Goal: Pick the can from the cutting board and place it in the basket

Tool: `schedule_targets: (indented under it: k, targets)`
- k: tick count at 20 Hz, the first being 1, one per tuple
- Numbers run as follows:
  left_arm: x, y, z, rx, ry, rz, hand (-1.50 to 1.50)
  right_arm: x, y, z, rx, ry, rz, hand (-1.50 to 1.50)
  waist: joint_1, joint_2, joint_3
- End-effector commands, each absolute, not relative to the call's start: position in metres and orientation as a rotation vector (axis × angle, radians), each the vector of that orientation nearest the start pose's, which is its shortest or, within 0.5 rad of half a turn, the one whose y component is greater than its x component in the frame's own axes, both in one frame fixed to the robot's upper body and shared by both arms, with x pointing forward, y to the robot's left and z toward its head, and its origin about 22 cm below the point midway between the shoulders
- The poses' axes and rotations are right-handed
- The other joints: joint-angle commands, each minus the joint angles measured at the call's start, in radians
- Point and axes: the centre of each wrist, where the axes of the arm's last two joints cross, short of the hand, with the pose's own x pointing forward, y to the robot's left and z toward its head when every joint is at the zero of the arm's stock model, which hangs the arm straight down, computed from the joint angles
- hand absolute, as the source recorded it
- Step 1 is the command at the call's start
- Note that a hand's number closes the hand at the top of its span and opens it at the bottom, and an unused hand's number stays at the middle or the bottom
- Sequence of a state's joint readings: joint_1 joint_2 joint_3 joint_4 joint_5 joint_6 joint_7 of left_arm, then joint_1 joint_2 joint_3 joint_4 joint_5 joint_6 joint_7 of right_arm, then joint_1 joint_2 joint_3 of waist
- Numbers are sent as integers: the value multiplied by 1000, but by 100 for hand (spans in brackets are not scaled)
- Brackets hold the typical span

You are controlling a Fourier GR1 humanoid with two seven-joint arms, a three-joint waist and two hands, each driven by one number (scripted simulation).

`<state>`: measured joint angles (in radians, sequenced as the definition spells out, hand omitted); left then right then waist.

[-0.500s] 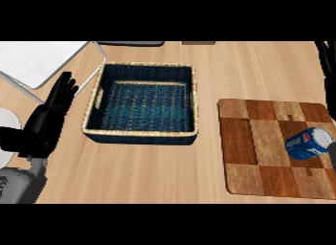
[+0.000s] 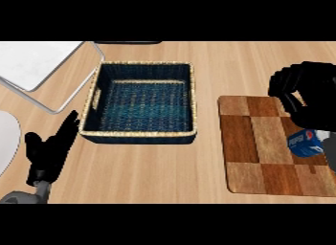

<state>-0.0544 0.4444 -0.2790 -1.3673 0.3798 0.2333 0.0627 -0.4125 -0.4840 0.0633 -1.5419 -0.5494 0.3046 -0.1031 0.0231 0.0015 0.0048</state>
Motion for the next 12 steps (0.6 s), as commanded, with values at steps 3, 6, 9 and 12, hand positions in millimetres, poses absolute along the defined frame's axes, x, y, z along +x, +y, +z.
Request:
schedule_targets:
  k: [3, 6, 9, 12]
  targets:
    - [194, 309, -62, 166, -1009, -21, 0, 291, -239, 126, 373, -1898, 627, -150, -26, -9, -7]
    - [196, 303, -58, 157, -1006, -18, 0, 289, -254, 145, 135, -1844, 753, -150, -33, -11, -7]
    - [198, 297, -63, 165, -1017, -9, 0, 293, -283, 193, -274, -1838, 912, -150, -56, -12, -12]
    - [199, 307, -54, 158, -1021, -9, 0, 289, -308, 246, -519, -1767, 1007, -150, -52, -13, -10]
